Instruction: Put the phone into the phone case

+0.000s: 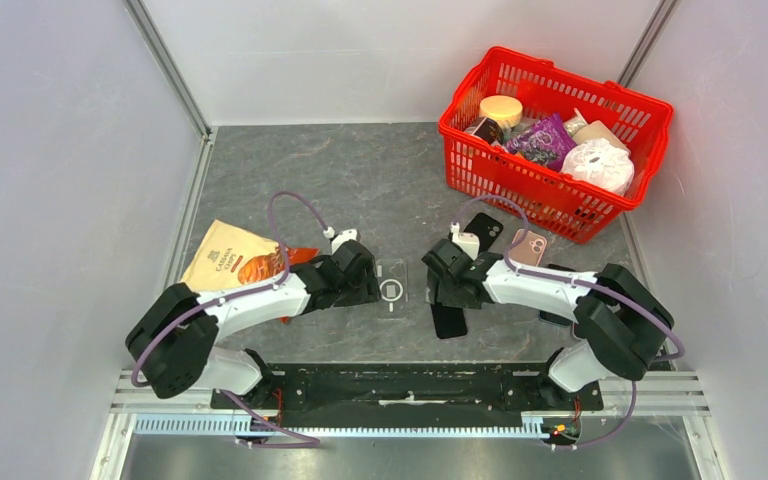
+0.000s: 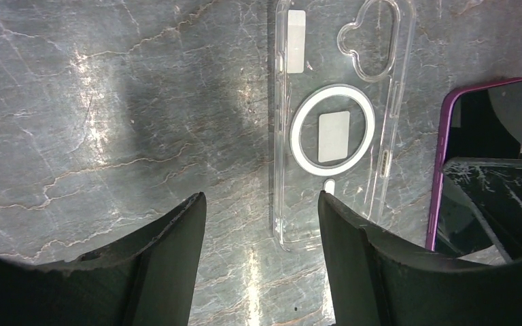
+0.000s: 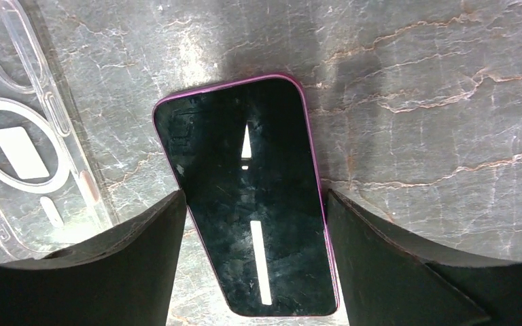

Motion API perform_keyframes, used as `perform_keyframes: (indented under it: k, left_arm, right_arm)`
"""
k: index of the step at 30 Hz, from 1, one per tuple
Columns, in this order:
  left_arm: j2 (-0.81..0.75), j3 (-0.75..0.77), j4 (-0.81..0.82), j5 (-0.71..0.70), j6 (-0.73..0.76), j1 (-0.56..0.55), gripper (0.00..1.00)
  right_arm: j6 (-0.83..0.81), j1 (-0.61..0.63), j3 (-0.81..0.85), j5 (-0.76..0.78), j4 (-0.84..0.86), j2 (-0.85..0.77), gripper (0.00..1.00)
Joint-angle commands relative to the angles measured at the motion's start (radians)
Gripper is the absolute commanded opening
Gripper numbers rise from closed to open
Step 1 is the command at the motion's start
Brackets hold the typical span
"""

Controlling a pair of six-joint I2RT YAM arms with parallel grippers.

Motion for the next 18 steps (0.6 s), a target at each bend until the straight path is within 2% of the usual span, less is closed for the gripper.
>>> perform_keyframes:
  k: [1, 9, 12, 15, 18]
  left_arm:
    - [0.02, -0.008, 0.05, -0.005, -0.011, -0.001, 0.67]
    - [0.027, -0.007, 0.056, -0.015, -0.014, -0.002, 0.67]
    - [0.021, -0.009, 0.054, -0.01, -0.011, -0.002, 0.67]
    - [0.01, -0.014, 0.052, -0.016, -0.008, -0.002, 0.67]
    - [0.0, -0.017, 0.044, -0.021, -0.002, -0.002, 0.67]
  right_arm:
    - [0.037, -0.025, -0.035, -0.126, -0.03, 0.021, 0.6]
    - [0.038, -0.025, 0.05, -0.129, -0.052, 0.032, 0.62]
    - [0.022, -0.025, 0.05, -0.1, -0.079, 0.043, 0.8]
    - [0.006, -0.021, 0.008, -0.094, -0.062, 0.007, 0.9]
    - [-0.011, 0.021, -0.016, -0.042, -0.064, -0.041, 0.94]
